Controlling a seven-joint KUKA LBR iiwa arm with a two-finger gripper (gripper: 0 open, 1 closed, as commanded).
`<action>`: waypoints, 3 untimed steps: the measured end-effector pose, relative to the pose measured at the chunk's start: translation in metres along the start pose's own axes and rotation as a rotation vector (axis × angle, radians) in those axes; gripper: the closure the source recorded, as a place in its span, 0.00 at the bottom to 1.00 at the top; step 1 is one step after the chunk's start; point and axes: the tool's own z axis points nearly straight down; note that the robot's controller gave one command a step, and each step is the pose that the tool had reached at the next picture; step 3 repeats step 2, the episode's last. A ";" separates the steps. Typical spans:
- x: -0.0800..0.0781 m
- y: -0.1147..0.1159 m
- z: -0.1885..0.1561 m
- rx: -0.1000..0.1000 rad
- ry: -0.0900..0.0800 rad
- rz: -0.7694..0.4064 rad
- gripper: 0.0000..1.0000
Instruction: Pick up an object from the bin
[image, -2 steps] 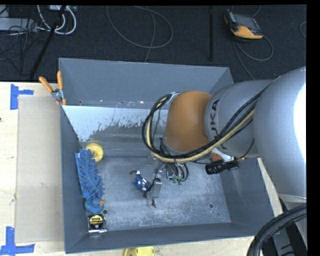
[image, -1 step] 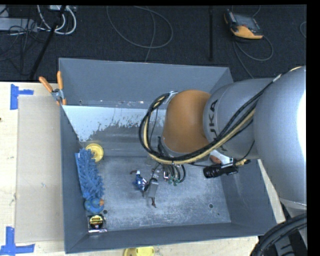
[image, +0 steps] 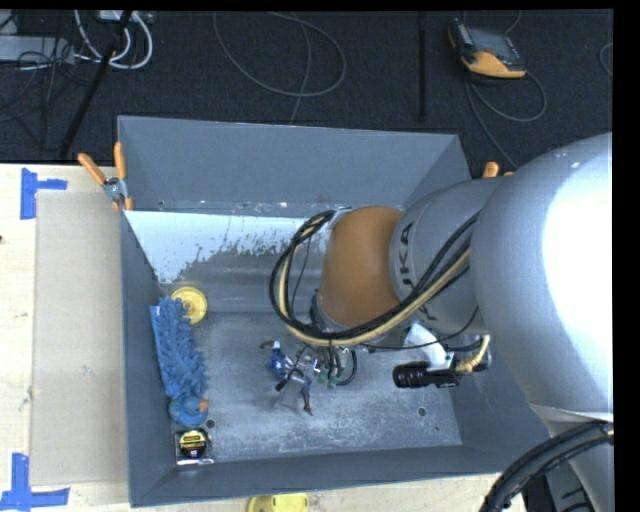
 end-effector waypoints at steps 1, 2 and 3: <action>0.000 0.018 0.014 0.001 0.000 -0.123 1.00; 0.000 0.018 0.014 0.001 0.000 -0.123 1.00; 0.000 0.018 0.014 0.001 0.000 -0.123 1.00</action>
Offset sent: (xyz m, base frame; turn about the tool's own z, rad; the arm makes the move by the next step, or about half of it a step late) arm 0.0000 0.0000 0.0000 0.0000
